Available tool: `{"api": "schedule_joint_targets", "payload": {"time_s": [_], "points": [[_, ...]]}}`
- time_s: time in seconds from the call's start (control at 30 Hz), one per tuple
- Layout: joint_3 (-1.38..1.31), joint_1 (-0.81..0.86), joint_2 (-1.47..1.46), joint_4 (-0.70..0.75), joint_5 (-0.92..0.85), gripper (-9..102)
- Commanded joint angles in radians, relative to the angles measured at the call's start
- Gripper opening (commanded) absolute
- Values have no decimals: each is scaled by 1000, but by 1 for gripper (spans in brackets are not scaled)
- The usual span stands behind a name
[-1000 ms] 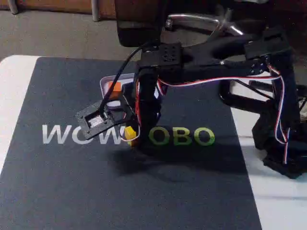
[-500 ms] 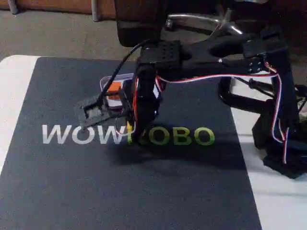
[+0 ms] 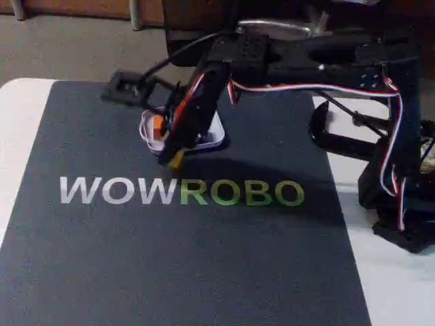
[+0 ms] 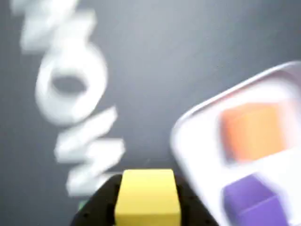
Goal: Move blocks one by one until all three blocks are in the tray.
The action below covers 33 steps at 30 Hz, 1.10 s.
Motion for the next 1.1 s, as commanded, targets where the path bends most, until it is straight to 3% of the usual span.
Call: {"api": "schedule_joint_targets", "payload": {"time_s": [0.0, 0.77, 0.97, 1.07], "points": [[-12, 43, 83, -66, 54, -8], [34, 264, 155, -61, -26, -8], [78, 275, 179, -74, -52, 12], [92, 276, 189, -75, -66, 16]]}}
